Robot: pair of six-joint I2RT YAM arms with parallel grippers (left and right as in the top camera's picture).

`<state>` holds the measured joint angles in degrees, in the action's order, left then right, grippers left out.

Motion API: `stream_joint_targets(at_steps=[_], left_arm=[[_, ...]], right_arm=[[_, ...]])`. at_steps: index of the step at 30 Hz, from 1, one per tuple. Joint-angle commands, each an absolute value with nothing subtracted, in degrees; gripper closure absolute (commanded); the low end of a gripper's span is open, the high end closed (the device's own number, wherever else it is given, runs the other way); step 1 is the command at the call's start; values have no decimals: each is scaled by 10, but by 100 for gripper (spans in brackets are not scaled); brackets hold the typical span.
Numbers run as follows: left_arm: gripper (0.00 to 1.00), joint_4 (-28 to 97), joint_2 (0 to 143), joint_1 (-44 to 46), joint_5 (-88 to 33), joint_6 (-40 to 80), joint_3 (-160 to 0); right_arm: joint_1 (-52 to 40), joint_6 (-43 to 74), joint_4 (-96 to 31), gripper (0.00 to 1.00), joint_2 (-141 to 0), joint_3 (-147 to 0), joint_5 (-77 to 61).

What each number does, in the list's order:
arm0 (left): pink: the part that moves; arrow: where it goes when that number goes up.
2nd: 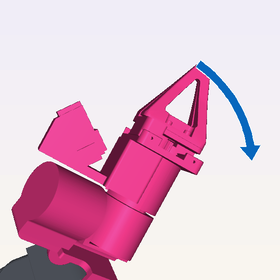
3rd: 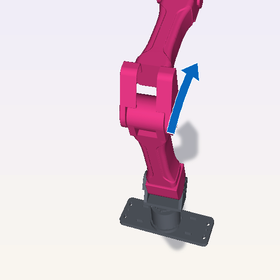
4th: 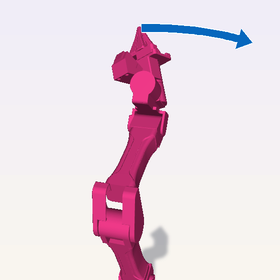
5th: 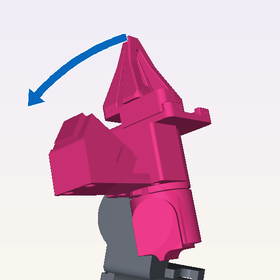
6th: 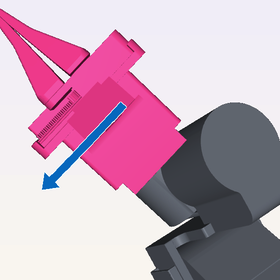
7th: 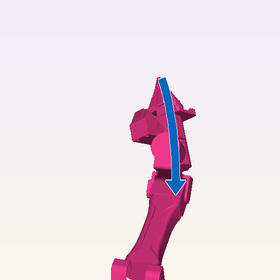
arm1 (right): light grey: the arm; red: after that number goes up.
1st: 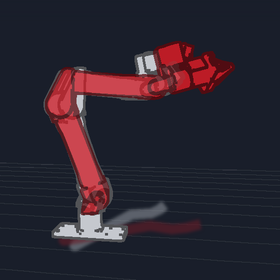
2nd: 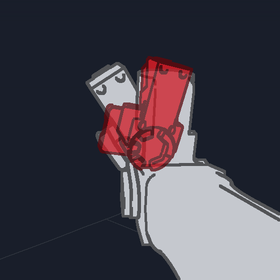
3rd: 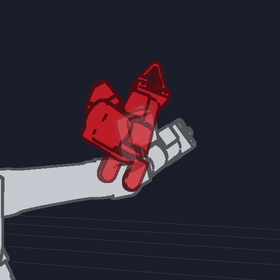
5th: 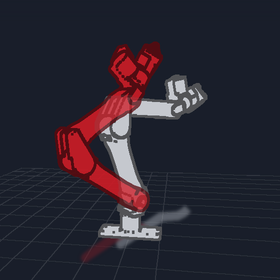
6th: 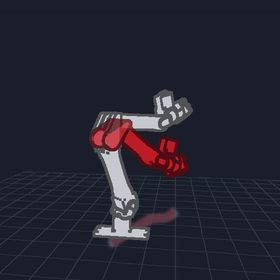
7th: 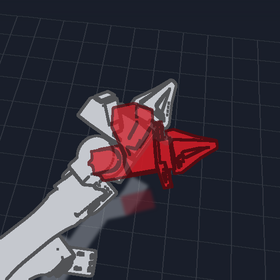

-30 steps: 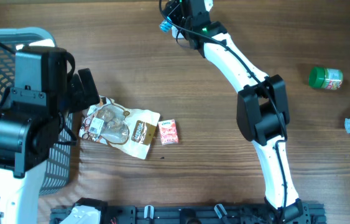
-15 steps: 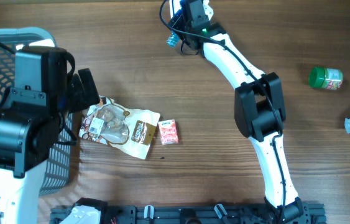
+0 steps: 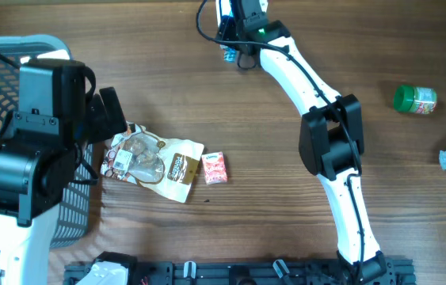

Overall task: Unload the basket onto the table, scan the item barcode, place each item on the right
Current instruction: 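Carry the mouthwash bottle rightward and set it on the table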

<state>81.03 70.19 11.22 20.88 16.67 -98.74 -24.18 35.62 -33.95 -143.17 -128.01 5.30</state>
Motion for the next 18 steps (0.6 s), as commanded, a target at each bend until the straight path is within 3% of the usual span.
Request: stream_joint_targets(at_steps=[1,6,18], left_arm=[[0,811,702,111,202,170,-986],[0,811,702,111,202,170,-986],[0,811,702,111,202,170,-986]], right_arm=[[-251,278,-326,57,-1422,-1302,97],[-280,212,-297,60,-1439,-1302,146],[-273,210,-360,59,-1442,-1310,159]])
